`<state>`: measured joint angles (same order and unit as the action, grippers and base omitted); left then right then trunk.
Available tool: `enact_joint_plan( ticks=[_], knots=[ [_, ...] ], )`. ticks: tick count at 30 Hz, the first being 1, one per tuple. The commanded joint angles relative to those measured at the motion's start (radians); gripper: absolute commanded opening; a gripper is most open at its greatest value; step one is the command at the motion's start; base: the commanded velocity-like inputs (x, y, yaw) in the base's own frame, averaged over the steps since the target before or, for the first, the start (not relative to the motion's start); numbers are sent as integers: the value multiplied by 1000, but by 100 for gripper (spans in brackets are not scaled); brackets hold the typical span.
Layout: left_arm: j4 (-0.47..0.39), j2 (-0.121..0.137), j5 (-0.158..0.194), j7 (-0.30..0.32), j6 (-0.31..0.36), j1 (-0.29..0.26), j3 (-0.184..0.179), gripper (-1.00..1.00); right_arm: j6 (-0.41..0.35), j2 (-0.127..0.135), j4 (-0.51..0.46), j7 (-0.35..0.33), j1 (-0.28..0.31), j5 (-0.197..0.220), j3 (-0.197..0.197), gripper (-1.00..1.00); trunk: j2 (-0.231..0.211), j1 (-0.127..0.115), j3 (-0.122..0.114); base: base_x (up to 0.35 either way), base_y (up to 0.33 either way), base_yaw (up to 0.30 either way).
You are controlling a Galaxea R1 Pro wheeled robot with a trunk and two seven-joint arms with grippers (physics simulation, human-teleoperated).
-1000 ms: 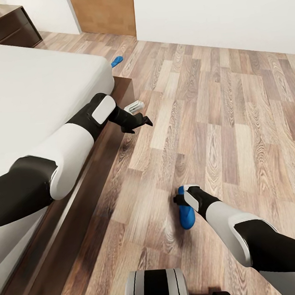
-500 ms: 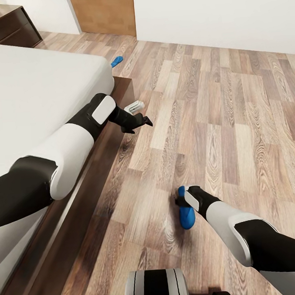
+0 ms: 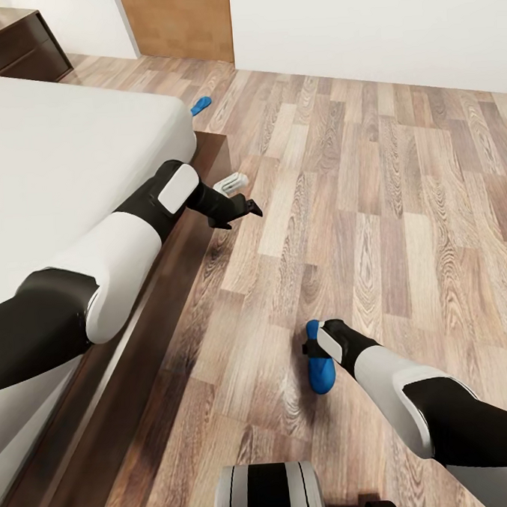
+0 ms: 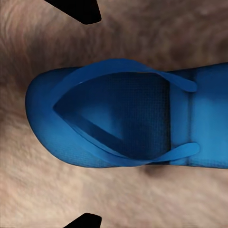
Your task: In the bedroom, move the book from the bed onto either nightstand, and place the two sandals side by side next to the bed.
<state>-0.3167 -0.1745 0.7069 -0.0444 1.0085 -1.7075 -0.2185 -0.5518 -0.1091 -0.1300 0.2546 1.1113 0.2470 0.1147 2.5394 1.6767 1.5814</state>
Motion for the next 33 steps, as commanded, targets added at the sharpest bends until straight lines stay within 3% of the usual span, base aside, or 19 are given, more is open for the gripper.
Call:
enact_joint_plan(
  ticks=[1,22,33],
  knots=[
    [-1,0,5,-5,2,-1,-2,100,-6,0,-2,6,0,11,9,100,0,0,1,0,0,0],
    [-1,0,5,-5,2,0,-2,100,-26,-1,-2,6,0,11,9,100,0,0,1,0,0,0],
    [-1,0,5,-5,2,0,-3,100,-27,-1,-1,5,1,11,10,100,3,5,43,0,0,0]
  ],
)
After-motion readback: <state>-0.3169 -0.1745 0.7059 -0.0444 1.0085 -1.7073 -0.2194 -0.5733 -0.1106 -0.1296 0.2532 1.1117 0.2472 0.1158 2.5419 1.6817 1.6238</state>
